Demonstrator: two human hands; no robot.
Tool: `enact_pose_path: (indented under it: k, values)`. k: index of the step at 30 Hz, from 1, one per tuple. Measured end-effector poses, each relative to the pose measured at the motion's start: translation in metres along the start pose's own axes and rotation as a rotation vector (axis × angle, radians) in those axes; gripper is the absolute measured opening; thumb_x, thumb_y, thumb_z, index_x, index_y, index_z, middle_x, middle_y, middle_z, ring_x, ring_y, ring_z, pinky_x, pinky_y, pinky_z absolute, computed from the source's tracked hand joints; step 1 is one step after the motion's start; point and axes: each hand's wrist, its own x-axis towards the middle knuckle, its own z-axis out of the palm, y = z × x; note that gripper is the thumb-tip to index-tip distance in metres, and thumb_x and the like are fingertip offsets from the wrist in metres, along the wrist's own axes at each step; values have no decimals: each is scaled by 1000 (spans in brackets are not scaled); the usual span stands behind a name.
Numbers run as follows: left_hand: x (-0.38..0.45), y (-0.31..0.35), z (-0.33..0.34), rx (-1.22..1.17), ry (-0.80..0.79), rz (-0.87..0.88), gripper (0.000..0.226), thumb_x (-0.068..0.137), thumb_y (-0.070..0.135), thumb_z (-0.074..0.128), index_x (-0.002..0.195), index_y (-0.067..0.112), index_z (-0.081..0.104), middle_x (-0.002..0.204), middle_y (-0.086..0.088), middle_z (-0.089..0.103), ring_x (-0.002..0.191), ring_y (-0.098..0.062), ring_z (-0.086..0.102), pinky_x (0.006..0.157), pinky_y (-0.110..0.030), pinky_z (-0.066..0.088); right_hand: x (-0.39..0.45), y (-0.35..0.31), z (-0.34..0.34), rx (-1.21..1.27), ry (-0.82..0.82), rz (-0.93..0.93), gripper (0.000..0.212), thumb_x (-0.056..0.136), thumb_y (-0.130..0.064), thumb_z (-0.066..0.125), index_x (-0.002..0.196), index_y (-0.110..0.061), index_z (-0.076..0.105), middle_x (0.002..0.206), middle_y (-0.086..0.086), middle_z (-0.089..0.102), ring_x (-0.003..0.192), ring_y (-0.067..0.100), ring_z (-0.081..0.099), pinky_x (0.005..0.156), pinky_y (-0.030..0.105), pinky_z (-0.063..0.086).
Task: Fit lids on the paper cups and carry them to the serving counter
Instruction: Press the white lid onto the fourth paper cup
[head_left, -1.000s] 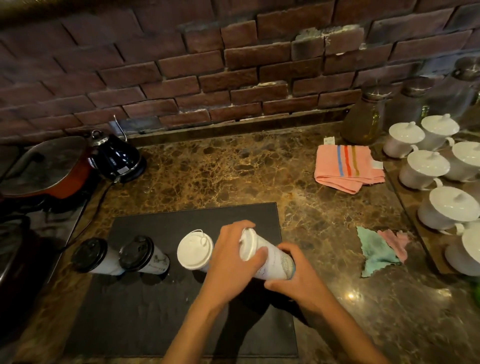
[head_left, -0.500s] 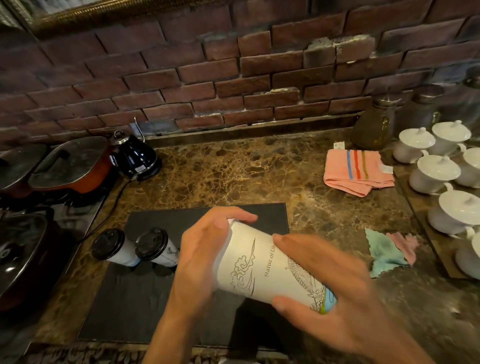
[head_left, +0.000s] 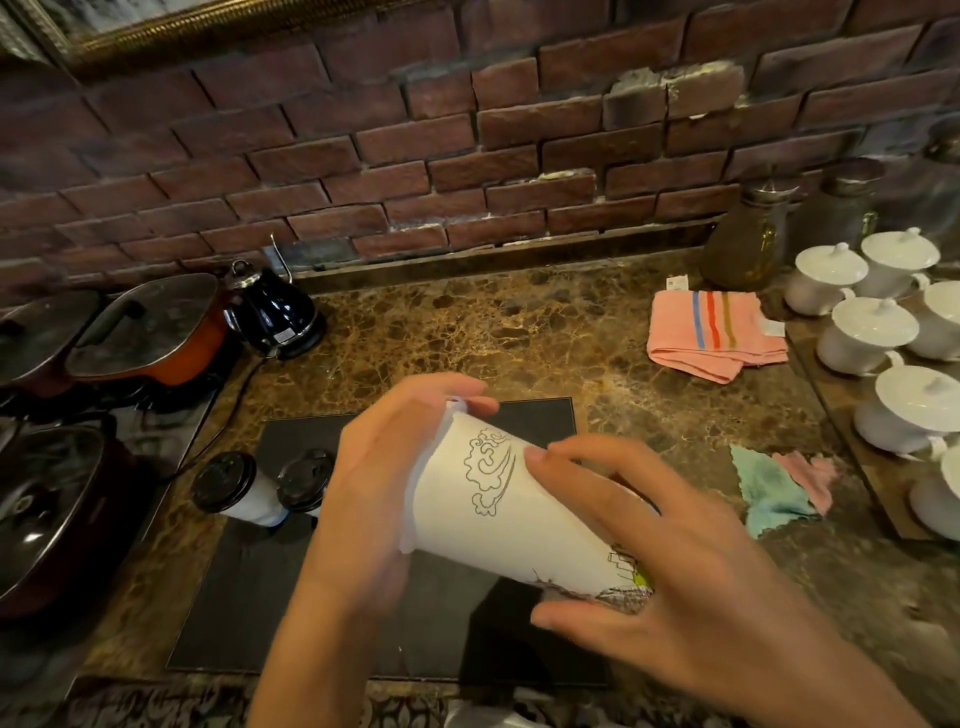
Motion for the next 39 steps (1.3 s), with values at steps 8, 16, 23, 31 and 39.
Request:
enact_pose_path:
  k: [8, 16, 23, 31, 39]
  values:
    - [-8, -1, 7, 70, -35, 192, 38, 95, 31, 43, 107, 5, 69, 110, -16, 69, 93, -33, 69, 64, -38, 54, 8, -8, -15, 846, -96, 488, 66, 62, -48, 83, 126, -48, 64, 111, -7, 75, 77, 12, 74, 56, 24, 57]
    - [-1, -2, 3, 114, 27, 18, 32, 93, 33, 52, 104, 12, 73, 109, -8, 73, 93, -34, 67, 68, -38, 52, 2, -3, -7, 239, -117, 206, 85, 68, -60, 76, 143, -53, 38, 139, -24, 48, 119, 5, 59, 85, 29, 56]
    - [-7, -1, 5, 111, -47, 86, 43, 93, 39, 51, 106, 4, 72, 102, -19, 69, 89, -49, 62, 64, -50, 48, -2, -7, -6, 225, -8, 142, 79, 69, -54, 77, 142, -42, 49, 132, -20, 59, 114, 2, 63, 85, 22, 55]
    - [-7, 6, 3, 143, -38, 112, 36, 95, 35, 50, 111, 10, 71, 108, -12, 71, 92, -42, 67, 65, -55, 54, 2, -13, -6, 1019, -115, 556, 64, 64, -45, 83, 124, -47, 62, 119, -7, 70, 94, 25, 75, 72, 64, 59]
    - [-13, -1, 7, -2, 18, 14, 38, 95, 40, 51, 108, 14, 74, 110, -14, 72, 88, -25, 72, 63, -31, 58, -5, -10, -6, -68, 3, -55, 79, 78, -57, 67, 147, -29, 41, 140, -4, 51, 106, 17, 66, 66, 40, 62]
